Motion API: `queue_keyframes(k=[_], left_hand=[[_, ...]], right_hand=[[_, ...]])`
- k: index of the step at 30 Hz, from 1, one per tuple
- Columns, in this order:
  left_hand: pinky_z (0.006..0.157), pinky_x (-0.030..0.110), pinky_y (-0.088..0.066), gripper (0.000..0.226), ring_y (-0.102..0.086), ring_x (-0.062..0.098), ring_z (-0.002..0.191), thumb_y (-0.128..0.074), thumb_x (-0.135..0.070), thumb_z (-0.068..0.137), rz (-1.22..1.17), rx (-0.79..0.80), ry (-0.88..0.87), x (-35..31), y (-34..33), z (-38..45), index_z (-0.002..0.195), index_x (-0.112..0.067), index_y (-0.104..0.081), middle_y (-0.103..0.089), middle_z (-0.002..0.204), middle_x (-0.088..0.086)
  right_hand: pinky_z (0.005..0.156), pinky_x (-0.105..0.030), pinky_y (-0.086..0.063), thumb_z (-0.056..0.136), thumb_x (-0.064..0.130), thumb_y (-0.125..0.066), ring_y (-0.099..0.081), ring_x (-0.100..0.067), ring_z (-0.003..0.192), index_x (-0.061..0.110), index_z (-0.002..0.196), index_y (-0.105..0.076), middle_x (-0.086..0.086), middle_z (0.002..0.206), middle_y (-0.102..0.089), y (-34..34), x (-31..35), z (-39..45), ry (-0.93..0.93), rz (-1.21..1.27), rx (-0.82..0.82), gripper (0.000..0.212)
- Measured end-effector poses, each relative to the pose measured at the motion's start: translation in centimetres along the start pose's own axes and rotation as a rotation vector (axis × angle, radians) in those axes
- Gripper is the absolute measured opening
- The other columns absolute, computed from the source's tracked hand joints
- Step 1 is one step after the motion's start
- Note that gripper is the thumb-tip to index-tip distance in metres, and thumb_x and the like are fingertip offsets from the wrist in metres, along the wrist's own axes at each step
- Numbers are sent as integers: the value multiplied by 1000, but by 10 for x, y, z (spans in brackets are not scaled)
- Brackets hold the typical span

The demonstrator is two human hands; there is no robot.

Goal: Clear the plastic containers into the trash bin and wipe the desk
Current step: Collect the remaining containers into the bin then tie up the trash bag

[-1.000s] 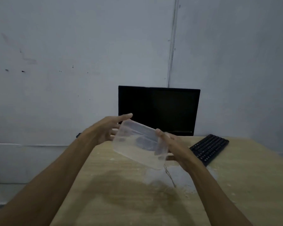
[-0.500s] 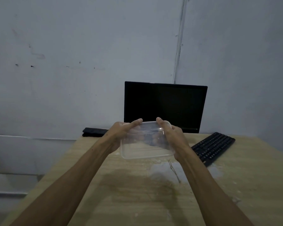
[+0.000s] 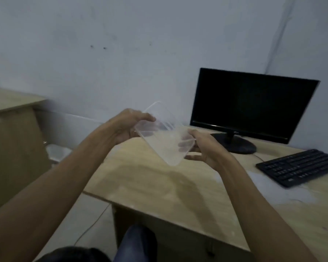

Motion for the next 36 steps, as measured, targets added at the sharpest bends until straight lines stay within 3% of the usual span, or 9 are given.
queue_keyframes(k=[3,6,11,16,20,24,30,33,36], left_hand=[[88,37,-62,34,-73,33,110,-78,-7,86,133,-73,-49,-1,46,-26,119,-5,-72,-76,115,17],[95,34,-58,39,-73,28,110,-80,-9,84,250,-65,-50,0,88,-59,122,-11,-73,-77,114,13],[93,40,-61,61,-72,27,106,-87,-21,76,297,-60,-5,20,153,-114,130,-3,-67,-74,119,18],[70,30,-61,41,-75,16,84,-75,-30,90,212,-282,106,84,207,-151,122,-5,-70,-75,103,10],[83,40,-60,55,-74,26,102,-82,-44,79,175,-361,255,161,243,-173,122,-10,-73,-76,115,11],[82,33,-58,52,-76,13,87,-83,-42,73,132,-354,424,233,260,-194,113,-10,-74,-80,93,0],[69,33,-53,34,-69,24,76,-81,-32,86,424,-545,724,370,298,-217,88,2,-77,-73,79,10],[69,35,-49,46,-66,36,90,-77,-34,85,606,-642,930,433,314,-238,101,7,-64,-67,99,20],[101,47,-49,79,-51,47,125,-75,-41,86,631,-712,1129,481,318,-264,140,4,-40,-45,140,30]], right_hand=[[92,-38,-58,103,27,-57,-70,-17,108,17,117,-72,-6,118,-76,-52,1,3,94,-143,152,23],[99,-38,-55,98,28,-68,-71,-15,112,22,132,-66,-1,121,-75,-110,5,-5,199,-149,362,34],[80,-42,-65,95,17,-75,-76,-21,99,24,144,-51,-9,120,-72,-189,5,-35,265,-131,610,55],[67,-45,-66,91,9,-75,-69,-33,104,45,153,-20,-15,136,-53,-256,-18,-64,261,-154,693,90],[62,-43,-66,93,14,-72,-69,-24,95,34,153,-26,-15,133,-54,-305,-62,-77,254,-291,699,78],[60,-45,-66,94,18,-73,-71,-31,93,30,149,-28,-19,119,-62,-344,-124,-76,190,-460,746,72],[59,-49,-65,97,16,-62,-69,-34,89,29,120,-34,-13,110,-58,-378,-220,-54,17,-557,668,38],[59,-48,-65,101,16,-57,-69,-32,90,27,118,-39,-9,108,-56,-394,-260,-45,-116,-559,641,27],[60,-50,-65,101,15,-58,-69,-34,94,29,119,-41,-12,115,-56,-413,-296,-40,-183,-546,647,29]])
Point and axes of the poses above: each hand's wrist, its own z-axis towards the middle knuckle, its own y-axis out of the back of the hand, x = y × z, the point moved 1 cm from there along z, towards the middle knuckle
